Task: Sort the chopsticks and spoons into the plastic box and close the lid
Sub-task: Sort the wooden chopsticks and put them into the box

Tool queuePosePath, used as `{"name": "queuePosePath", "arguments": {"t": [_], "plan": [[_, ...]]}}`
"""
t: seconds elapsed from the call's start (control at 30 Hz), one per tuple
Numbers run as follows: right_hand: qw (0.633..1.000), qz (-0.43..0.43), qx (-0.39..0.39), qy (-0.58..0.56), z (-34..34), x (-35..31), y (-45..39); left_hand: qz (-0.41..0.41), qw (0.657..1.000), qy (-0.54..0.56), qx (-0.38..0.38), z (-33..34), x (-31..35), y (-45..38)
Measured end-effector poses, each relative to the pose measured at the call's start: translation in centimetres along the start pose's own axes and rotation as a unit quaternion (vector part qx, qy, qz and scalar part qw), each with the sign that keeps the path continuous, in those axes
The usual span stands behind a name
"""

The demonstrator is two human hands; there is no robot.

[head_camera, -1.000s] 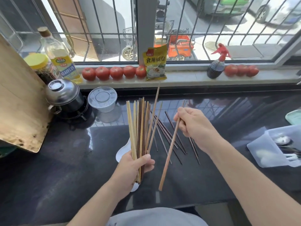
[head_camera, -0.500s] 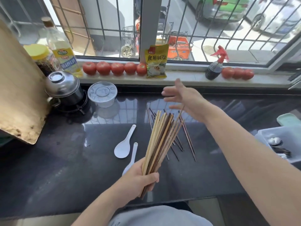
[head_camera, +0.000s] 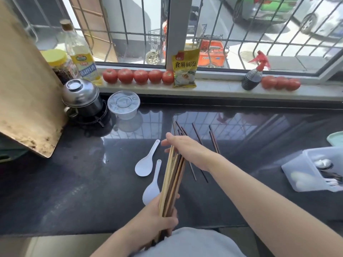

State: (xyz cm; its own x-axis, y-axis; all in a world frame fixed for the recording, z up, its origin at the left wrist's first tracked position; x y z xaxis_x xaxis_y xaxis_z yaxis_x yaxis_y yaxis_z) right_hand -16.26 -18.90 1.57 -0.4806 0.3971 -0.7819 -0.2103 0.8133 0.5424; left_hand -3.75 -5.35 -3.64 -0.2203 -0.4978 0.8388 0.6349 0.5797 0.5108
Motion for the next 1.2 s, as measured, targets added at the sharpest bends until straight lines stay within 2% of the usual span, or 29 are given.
{"name": "queuePosePath", "arguments": {"t": [0.17,0.27,0.3,0.33,0.37,0.4,0.43,0.47,0.5,0.53,0.57,0.63,0.7,0.77,0.87,0.97,1.1,1.2], "plan": [[0.991,-0.011,0.036,0.127,-0.2,-0.2,-2.2,-0.015,1.0,-0.011,0.017,-0.3,0.1,-0.1],[0.967,-0.03,-0.02,0.253,1.2,0.0,-2.3,-0.086,0.988,0.114,0.05,-0.1,-1.1,-0.7],[0.967,-0.041,-0.042,0.247,1.3,-0.1,-2.2,-0.099,0.983,0.147,0.056,-0.1,-1.4,-0.9],[0.979,-0.046,-0.061,0.189,1.0,-0.3,-1.9,-0.11,0.979,0.16,0.057,-0.1,-1.4,-1.2],[0.994,-0.042,-0.069,0.072,0.4,-0.3,-1.9,-0.116,0.979,0.156,0.065,-0.3,-1.4,-1.6],[0.997,-0.031,-0.044,-0.062,-1.0,0.4,-2.1,-0.114,0.979,0.144,0.082,-0.7,-1.4,-2.0],[0.987,-0.012,0.027,-0.16,-3.2,2.0,-2.9,-0.104,0.979,0.134,0.111,-1.4,-1.2,-2.3],[0.975,0.022,0.13,-0.18,-5.9,4.5,-3.6,-0.095,0.976,0.133,0.146,-2.2,-1.0,-2.6],[0.966,0.071,0.223,-0.11,-8.3,7.4,-3.7,-0.089,0.969,0.135,0.186,-3.2,-0.9,-2.7],[0.954,0.125,0.273,-0.003,-10.0,10.2,-3.3,-0.083,0.962,0.136,0.22,-4.1,-0.9,-2.7],[0.936,0.175,0.29,0.1,-11.1,13.3,-2.9,-0.082,0.955,0.136,0.251,-5.0,-1.0,-2.5],[0.906,0.225,0.287,0.213,-12.0,18.5,-2.1,-0.079,0.94,0.154,0.295,-6.6,-1.6,-2.2],[0.884,0.222,0.297,0.284,-11.9,21.7,-1.7,-0.084,0.927,0.176,0.322,-7.5,-1.9,-1.9],[0.864,0.191,0.313,0.344,-11.8,22.6,-2.4,-0.093,0.92,0.184,0.333,-7.8,-1.9,-1.8],[0.833,0.191,0.276,0.441,-11.8,22.4,-4.0,-0.091,0.924,0.17,0.331,-8.0,-1.1,-2.3],[0.83,0.22,0.26,0.441,-12.3,22.5,-3.9,-0.092,0.935,0.128,0.317,-8.1,0.0,-3.5],[0.855,0.27,0.263,0.357,-12.4,23.8,-2.3,-0.093,0.946,0.096,0.295,-7.8,1.2,-4.7],[0.86,0.272,0.255,0.347,-12.0,24.6,-0.5,-0.086,0.953,0.098,0.273,-6.8,1.8,-4.8]]}}
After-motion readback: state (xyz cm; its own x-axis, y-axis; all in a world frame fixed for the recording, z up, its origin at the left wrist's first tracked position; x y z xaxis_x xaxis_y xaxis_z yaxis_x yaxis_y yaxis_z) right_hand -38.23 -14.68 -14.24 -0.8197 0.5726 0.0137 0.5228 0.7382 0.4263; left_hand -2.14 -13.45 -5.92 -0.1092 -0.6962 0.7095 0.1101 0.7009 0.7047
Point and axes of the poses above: each hand's wrist, its own y-axis away from the middle knuckle, its own z-axis out of the palm, x = y × z, the point moved 8 cm from there along -y, towards the middle knuckle
